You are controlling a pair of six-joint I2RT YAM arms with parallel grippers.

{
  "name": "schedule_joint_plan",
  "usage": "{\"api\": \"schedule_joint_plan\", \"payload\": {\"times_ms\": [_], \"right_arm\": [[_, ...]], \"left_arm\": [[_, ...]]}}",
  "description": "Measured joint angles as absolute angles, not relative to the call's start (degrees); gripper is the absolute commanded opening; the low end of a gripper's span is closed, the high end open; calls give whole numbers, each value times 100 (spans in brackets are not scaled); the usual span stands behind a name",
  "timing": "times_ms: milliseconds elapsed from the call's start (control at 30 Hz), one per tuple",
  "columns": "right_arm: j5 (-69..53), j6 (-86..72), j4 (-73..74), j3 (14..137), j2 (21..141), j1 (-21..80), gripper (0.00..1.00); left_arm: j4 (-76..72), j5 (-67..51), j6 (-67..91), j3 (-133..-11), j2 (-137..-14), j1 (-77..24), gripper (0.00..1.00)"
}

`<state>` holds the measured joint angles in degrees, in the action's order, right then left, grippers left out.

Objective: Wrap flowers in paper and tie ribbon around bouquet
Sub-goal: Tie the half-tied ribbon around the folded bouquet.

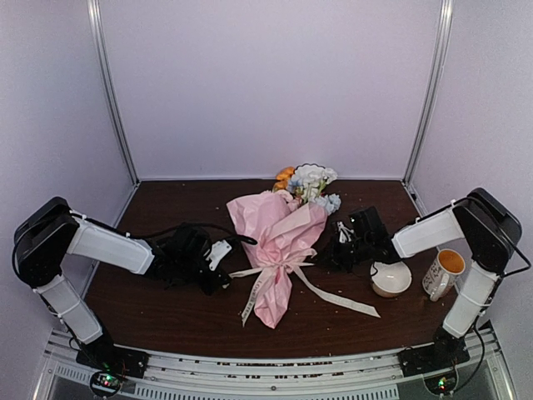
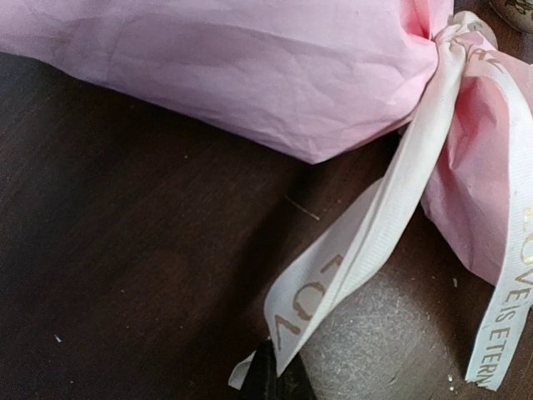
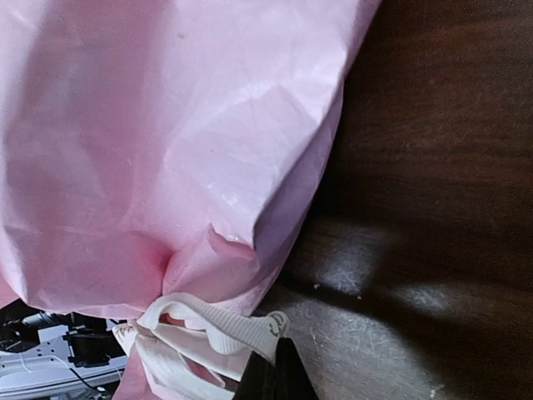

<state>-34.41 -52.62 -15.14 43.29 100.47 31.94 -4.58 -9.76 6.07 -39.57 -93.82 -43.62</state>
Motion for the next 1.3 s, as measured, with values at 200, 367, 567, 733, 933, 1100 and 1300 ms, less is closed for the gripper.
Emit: {"api": "schedule_joint_plan", "payload": {"times_ms": [200, 367, 567, 733, 933, 1100, 1300], "right_arm": [[-3109, -4515, -683, 4405, 9522, 2995, 0], [-2934, -3940, -25, 4543, 9365, 2912, 0], [-2867, -3409, 550, 4615, 9275, 2816, 0], [-2840, -3105, 808, 4615, 9115, 2663, 0], [-2598, -2357, 1356, 4936, 9030, 2788, 0], [-2018, -1822, 1872, 5328, 9030, 3002, 0], [-1769, -1739, 1990, 5352, 9216, 3039, 0]], "left_arm": [[-454, -867, 604, -3957, -9384, -4388, 0], [-449, -810, 598, -3957, -9386, -4394, 0], [-517, -797, 582, -3957, -9386, -4414, 0], [-709, -819, 565, -3981, -9386, -4475, 0], [-716, -805, 552, -3983, -9386, -4477, 0], [-639, -812, 537, -3997, -9391, -4473, 0], [-648, -838, 499, -4075, -9443, -4473, 0]]}}
